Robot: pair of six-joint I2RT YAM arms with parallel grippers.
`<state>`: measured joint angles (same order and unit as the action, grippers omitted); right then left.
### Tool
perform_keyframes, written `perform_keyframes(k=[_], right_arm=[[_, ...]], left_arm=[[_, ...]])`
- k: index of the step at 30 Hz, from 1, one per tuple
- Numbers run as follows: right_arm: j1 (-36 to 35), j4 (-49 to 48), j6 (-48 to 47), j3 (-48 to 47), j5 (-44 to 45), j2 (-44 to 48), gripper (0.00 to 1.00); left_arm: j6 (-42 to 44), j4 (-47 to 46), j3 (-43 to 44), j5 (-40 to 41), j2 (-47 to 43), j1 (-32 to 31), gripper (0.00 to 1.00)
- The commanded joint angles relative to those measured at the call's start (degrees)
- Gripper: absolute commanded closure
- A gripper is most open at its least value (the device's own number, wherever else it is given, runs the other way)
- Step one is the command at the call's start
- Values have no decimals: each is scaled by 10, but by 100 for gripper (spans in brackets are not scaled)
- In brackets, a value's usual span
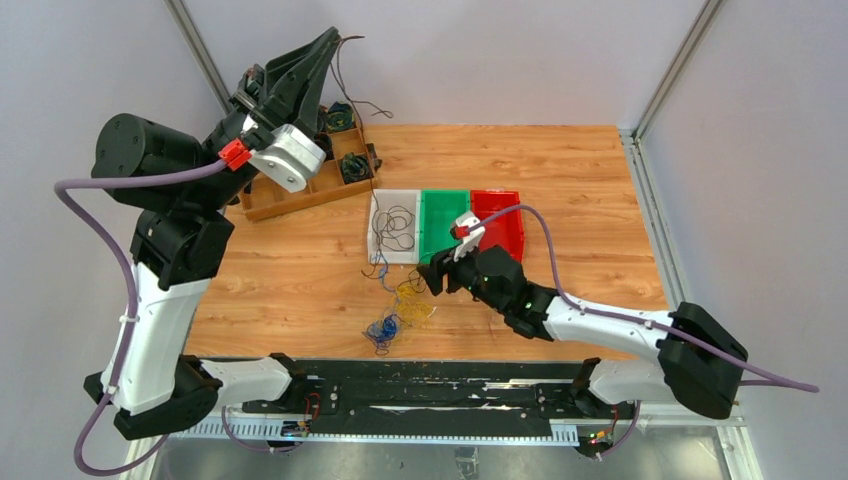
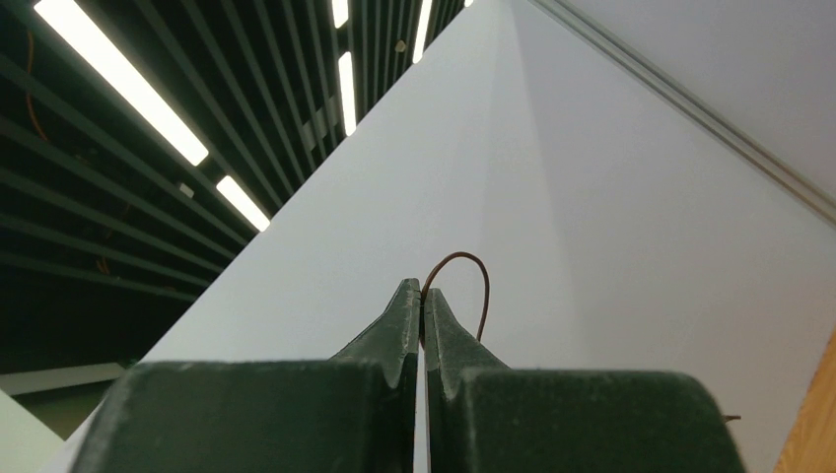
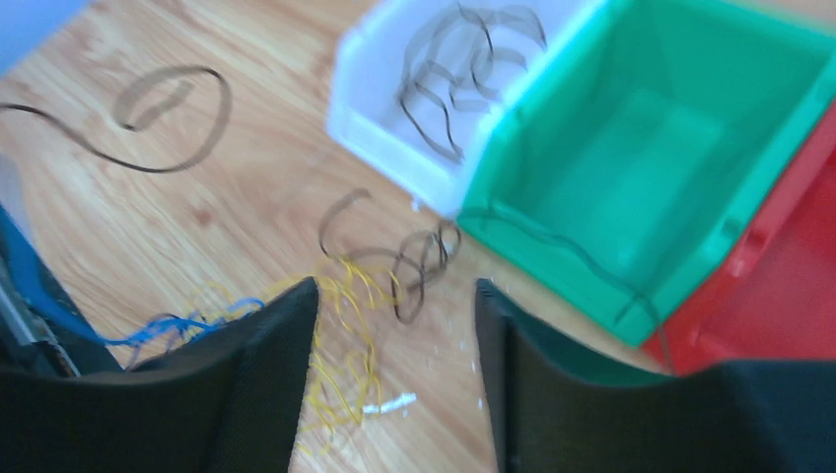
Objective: Untangle the cables
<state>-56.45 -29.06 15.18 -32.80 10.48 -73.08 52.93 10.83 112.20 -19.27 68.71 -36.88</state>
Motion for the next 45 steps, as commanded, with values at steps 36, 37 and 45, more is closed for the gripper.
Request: perform_keyframes(k=[36, 37, 45], right_arm=[[-79, -159, 8, -87, -94, -251, 64], [-82, -158, 5, -83, -89, -253, 64], [-94, -177, 12, -46, -75, -277, 53]], left_arm=[[19, -188, 35, 63, 3, 0, 100], [22, -188, 38, 64, 9, -1, 100], [58, -252, 83, 102, 51, -1, 100]])
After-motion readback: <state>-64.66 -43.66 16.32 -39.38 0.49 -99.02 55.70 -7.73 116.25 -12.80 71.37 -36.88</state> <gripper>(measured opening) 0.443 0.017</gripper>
